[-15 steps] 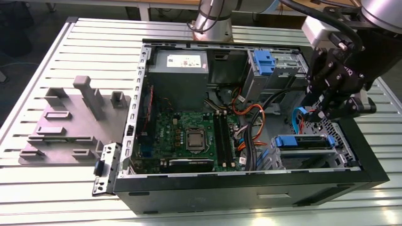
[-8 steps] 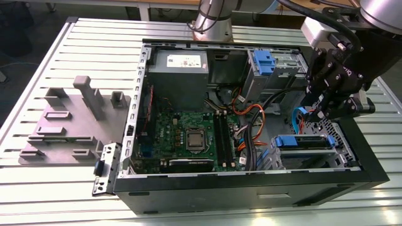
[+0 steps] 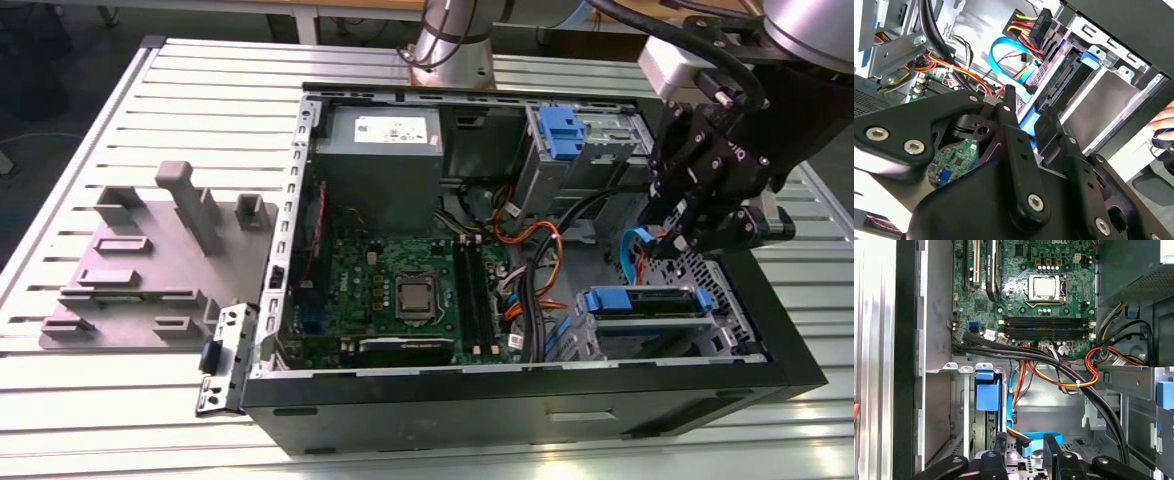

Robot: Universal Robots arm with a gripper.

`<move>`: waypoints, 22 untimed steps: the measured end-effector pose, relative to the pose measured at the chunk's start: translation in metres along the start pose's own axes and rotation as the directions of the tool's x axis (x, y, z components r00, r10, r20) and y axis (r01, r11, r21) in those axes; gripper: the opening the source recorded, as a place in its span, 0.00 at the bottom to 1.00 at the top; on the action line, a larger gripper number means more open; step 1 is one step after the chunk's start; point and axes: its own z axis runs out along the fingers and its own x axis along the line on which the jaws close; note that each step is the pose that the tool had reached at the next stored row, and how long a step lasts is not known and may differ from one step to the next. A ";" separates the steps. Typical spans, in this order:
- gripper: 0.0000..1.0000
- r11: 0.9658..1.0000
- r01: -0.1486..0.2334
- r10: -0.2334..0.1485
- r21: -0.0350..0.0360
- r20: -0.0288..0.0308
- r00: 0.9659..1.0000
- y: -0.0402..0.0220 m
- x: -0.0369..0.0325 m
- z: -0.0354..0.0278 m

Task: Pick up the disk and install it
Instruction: 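Insert the first disk wire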

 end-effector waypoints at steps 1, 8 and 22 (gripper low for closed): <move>0.42 1.000 0.000 0.000 0.000 0.000 1.000 0.0000 -0.0003 0.0003; 0.42 1.000 0.000 0.000 0.000 0.000 1.000 0.0000 -0.0009 0.0010; 0.42 1.000 0.000 0.000 -0.002 -0.005 1.000 -0.0013 -0.0007 0.0113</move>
